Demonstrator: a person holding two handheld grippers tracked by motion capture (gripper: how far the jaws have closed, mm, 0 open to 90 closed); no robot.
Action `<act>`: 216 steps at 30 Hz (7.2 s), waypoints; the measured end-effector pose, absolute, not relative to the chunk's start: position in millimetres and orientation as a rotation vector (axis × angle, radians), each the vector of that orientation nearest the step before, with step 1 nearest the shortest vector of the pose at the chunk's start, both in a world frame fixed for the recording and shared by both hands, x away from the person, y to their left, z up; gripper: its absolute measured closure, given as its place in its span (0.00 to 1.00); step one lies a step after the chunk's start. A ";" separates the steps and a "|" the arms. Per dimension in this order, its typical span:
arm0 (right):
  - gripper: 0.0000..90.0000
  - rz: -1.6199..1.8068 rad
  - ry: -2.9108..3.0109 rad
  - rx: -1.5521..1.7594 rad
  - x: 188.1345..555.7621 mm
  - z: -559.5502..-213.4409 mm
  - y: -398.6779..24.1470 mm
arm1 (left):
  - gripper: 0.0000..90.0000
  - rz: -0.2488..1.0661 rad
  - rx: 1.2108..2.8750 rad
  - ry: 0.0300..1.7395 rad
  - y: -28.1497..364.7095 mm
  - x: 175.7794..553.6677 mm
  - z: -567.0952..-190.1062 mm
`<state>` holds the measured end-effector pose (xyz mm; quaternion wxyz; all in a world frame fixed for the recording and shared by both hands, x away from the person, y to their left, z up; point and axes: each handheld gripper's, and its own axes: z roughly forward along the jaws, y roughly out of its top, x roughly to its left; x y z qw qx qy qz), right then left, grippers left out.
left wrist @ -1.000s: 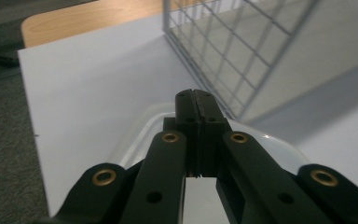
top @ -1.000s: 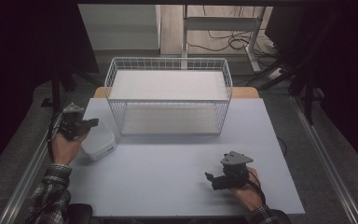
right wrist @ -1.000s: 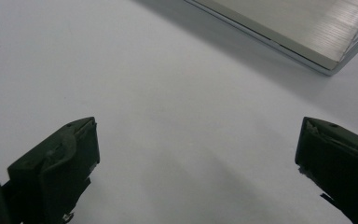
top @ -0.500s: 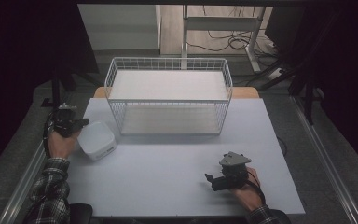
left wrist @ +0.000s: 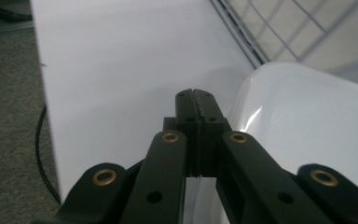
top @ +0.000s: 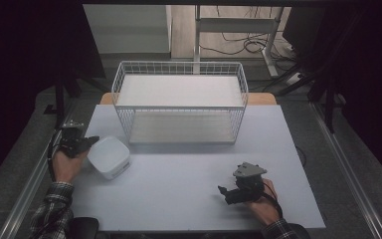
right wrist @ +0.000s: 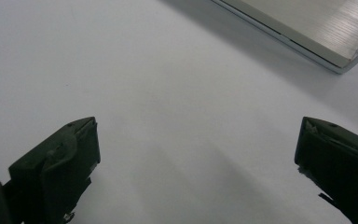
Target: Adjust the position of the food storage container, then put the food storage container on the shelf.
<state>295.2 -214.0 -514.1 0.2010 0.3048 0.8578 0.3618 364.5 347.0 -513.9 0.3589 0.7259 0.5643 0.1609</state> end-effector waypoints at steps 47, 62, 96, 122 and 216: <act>0.00 1.041 2.361 0.956 297.5 -510.7 -219.5 | 1.00 0.149 1.976 1.297 236.5 265.6 -525.6; 0.01 1.045 2.356 0.986 299.5 -510.4 -223.8 | 1.00 0.064 2.084 1.138 161.5 274.9 -524.1; 0.00 1.082 2.422 1.093 297.6 -501.1 -207.9 | 0.11 0.168 1.978 1.024 180.3 269.7 -506.8; 0.53 1.381 2.684 1.286 314.6 -491.2 -156.6 | 0.45 -0.176 1.902 0.975 165.6 284.0 -514.1; 0.67 1.419 2.140 1.369 422.3 -480.6 -139.0 | 0.50 0.127 1.638 1.331 150.2 417.5 -492.7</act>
